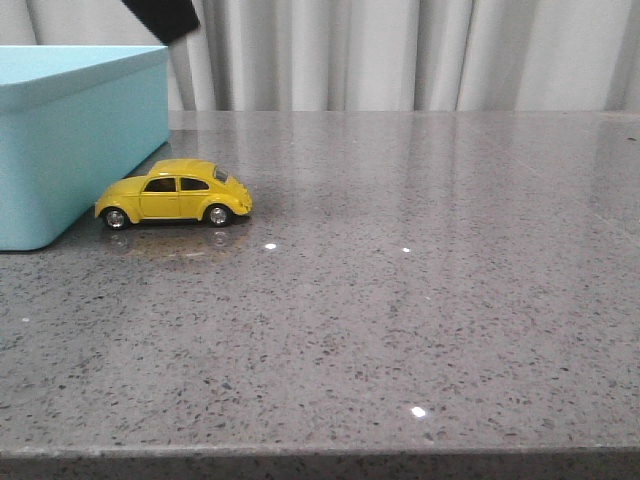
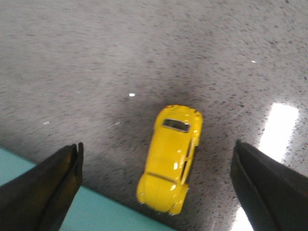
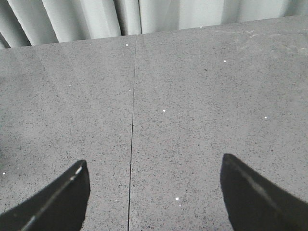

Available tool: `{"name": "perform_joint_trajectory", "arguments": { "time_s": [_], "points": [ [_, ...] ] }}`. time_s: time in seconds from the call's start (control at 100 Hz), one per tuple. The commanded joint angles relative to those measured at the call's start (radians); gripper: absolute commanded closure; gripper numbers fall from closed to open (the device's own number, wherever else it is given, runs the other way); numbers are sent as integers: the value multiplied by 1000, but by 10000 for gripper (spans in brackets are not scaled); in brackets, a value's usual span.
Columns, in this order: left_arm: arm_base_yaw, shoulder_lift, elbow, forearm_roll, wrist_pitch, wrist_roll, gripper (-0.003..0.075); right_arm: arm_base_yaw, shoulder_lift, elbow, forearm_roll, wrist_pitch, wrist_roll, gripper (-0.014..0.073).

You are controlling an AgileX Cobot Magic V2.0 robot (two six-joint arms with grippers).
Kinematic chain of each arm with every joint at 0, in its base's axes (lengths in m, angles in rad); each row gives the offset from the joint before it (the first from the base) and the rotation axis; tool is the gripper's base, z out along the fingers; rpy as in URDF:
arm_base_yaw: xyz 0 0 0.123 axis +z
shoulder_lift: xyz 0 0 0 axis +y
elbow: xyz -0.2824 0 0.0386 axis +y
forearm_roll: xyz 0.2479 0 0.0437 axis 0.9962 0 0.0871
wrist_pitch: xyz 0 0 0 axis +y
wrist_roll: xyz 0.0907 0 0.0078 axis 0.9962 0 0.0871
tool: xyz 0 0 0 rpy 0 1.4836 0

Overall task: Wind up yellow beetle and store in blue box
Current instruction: 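Lower the left gripper onto the yellow car and grasp it, then lift the car with the left gripper and lower it into the blue box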

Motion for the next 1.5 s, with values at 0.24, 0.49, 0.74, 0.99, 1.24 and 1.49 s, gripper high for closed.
{"name": "perform_joint_trajectory", "arguments": {
  "time_s": [0.24,0.49,0.74,0.99,1.24,1.49],
  "points": [
    [-22,113,-37,-16,0,8,120,0,4,-22,-3,-73,-8,32],
    [-22,199,-37,6,0,8,120,0,4,-22,-3,-73,-8,32],
    [-22,235,-37,17,0,8,120,0,4,-22,-3,-73,-8,32],
    [-22,235,-37,19,0,8,295,0,4,-22,-3,-73,-8,32],
    [-22,235,-45,19,6,8,467,0,4,-22,-3,-73,-8,32],
    [-30,235,-181,9,85,8,478,0,4,-22,-3,-73,-8,32]
  ]
}}
